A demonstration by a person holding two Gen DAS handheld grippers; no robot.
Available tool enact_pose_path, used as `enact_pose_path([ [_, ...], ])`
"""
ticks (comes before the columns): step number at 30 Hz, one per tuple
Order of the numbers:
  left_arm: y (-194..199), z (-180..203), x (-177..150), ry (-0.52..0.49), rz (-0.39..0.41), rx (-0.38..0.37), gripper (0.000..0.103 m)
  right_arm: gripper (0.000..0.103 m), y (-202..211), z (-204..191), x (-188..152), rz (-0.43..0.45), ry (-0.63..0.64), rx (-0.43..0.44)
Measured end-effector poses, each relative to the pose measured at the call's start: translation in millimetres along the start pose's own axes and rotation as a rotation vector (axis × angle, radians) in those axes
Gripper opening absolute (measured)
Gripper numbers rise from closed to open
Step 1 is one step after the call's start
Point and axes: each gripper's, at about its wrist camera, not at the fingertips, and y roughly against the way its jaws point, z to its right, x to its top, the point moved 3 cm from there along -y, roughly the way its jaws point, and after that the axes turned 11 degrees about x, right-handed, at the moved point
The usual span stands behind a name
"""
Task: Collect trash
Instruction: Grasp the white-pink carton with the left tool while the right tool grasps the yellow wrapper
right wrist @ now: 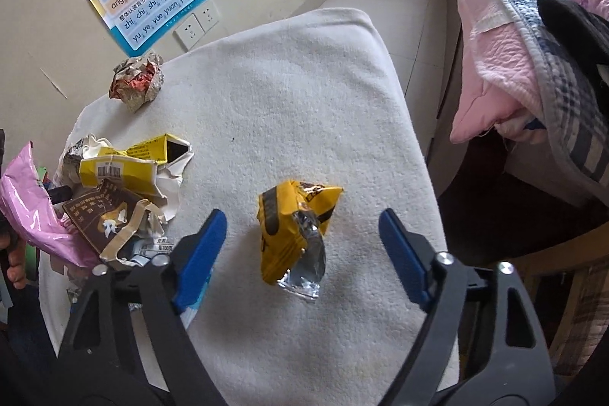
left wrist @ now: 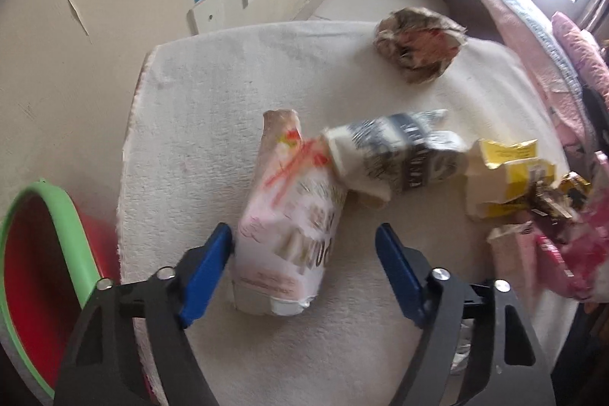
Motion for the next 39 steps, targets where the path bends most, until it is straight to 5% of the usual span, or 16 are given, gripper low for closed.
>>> enact_pose_path([
  [2,-3.6,-2.5,-1.8,0.008,-0.020,0.001,0.044,0.059,-2.7,0.1,0.0,-0.006,0.006,0.002],
  [4,-2.2,-5.6,-3.2,0.030,-0.026,-0.001,0.038,0.042,-6.3,-0.5,-0.6,-0.020,0.014,-0.003],
  [11,7.0,-4.1,-19.6,0.045,-0.021,-0.028,0.030,0.021,-3.8,-2.9,-2.5,-0.014,0.027,0.001],
  [39,109.3,-11.2,-94.2,0.111,0.126,-0.145,0.030,0.022,87.4,-79.2,-22.5,0.091,0.103,0.053],
])
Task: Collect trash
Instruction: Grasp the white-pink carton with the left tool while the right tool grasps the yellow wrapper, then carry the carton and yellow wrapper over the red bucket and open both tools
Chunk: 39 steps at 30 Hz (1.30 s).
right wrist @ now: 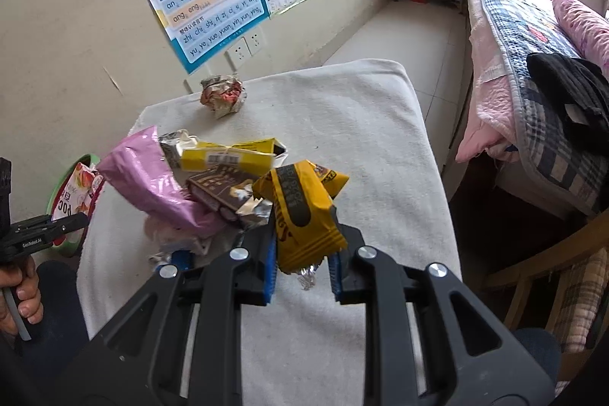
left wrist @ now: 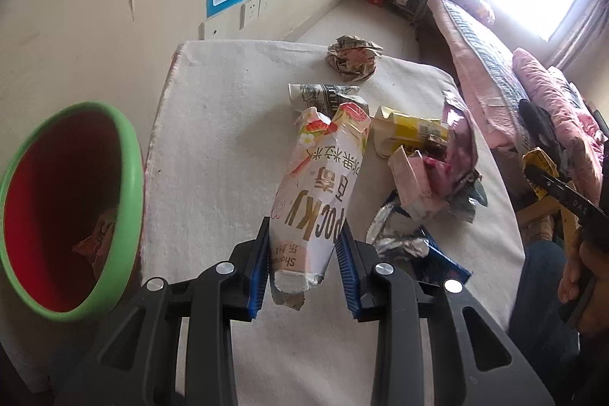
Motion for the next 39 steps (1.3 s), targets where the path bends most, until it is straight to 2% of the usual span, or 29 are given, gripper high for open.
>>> enact_pose_path([
  [12,29.3,-19.8,-6.3,0.020,0.060,-0.043,0.030,0.022,7.8,-69.0,-2.9,0.013,0.103,0.050],
  [17,30.4,-30.3,-13.8,0.054,0.056,-0.051,0.030,0.022,-0.2,-99.3,-7.4,-0.021,0.159,0.081],
  [27,48.8,-57.4,-13.6,0.089,0.095,-0.012,0.030,0.022,-3.6,-144.3,-3.3,-0.013,0.226,0.159],
  [34,57.9,-91.3,-14.2,0.171,0.118,0.005,0.030,0.022,-20.1,-183.8,0.4,-0.041,0.289,0.204],
  [39,62.5,-111.5,-15.8,0.189,0.116,0.041,0.030,0.022,-33.3,-215.0,4.8,-0.043,0.310,0.253],
])
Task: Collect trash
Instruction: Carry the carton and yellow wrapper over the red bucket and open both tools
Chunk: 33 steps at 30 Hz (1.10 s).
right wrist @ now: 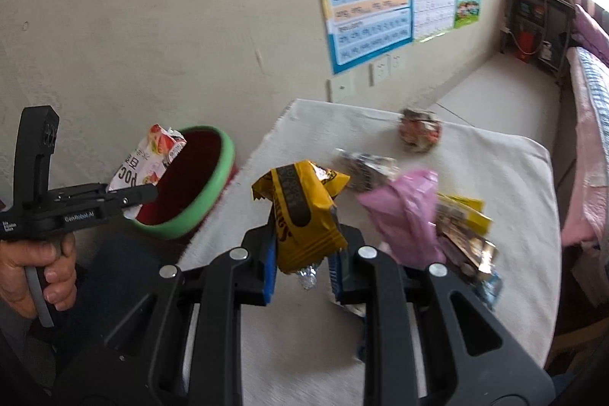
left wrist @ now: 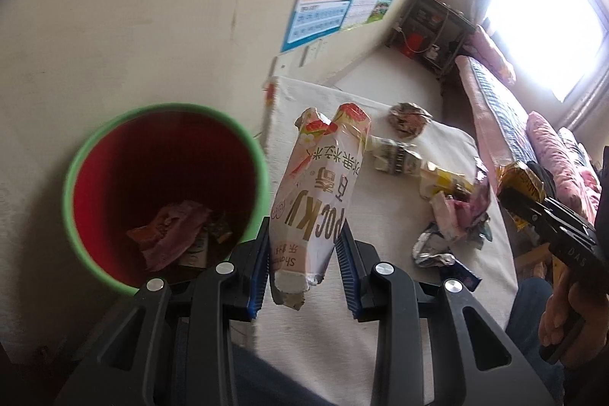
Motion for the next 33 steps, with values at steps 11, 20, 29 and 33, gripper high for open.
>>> enact_pose_path([
  [11,14.2,-64.0,1.7,0.099,0.023,0.071,0.030,0.022,-51.1,-54.2,16.4,-0.069,0.092,0.086],
  [20,20.0,-116.6,8.9,0.175,0.034,0.082,0.031,0.022,-109.1,-114.0,50.4,-0.094,0.166,0.173],
  [29,-1.9,-141.5,15.4,0.180,0.003,0.056,0.031,0.022,-171.7,-128.8,57.0,-0.158,0.118,0.194],
  [33,-13.3,-143.8,19.7,0.166,-0.004,0.052,0.032,0.022,-182.3,-128.6,50.9,-0.180,0.109,0.192],
])
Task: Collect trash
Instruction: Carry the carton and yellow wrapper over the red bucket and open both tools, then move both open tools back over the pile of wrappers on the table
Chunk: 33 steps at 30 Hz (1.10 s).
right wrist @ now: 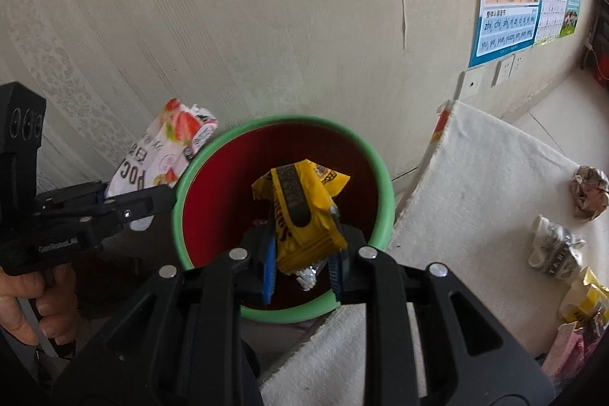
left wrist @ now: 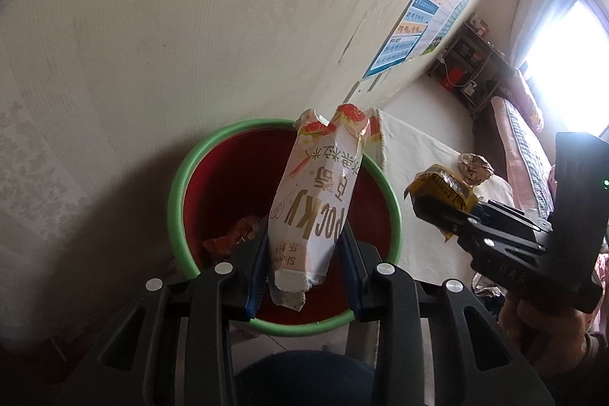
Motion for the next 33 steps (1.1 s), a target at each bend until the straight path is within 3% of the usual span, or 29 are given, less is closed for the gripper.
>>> enact_pose_path([
  [10,-10.7,-0.1,2.5,0.028,0.006,0.017,0.034,0.022,-28.5,5.1,4.8,-0.062,0.038,0.013],
  [16,-25.5,-7.9,7.2,0.057,-0.025,-0.013,0.034,0.024,-49.7,0.6,5.2,-0.092,0.048,0.028],
  [20,-28.8,-18.5,8.1,0.106,-0.015,-0.009,0.040,0.068,-57.1,2.3,0.9,-0.101,0.045,0.007],
  [21,-29.1,-20.0,7.8,0.110,-0.012,-0.004,0.046,0.078,-55.2,2.4,-0.5,-0.091,0.040,0.012],
  [27,-20.8,-25.3,2.7,0.119,0.022,0.024,0.083,0.098,-37.9,4.2,-9.8,-0.089,0.028,0.006],
  [31,-12.8,-11.7,-4.1,0.096,0.034,-0.008,0.094,0.098,-12.9,-0.6,-22.8,-0.097,0.065,-0.015],
  [33,-10.3,0.3,-8.3,0.068,0.036,-0.016,0.095,0.098,3.6,0.3,-31.1,-0.093,0.082,-0.025],
])
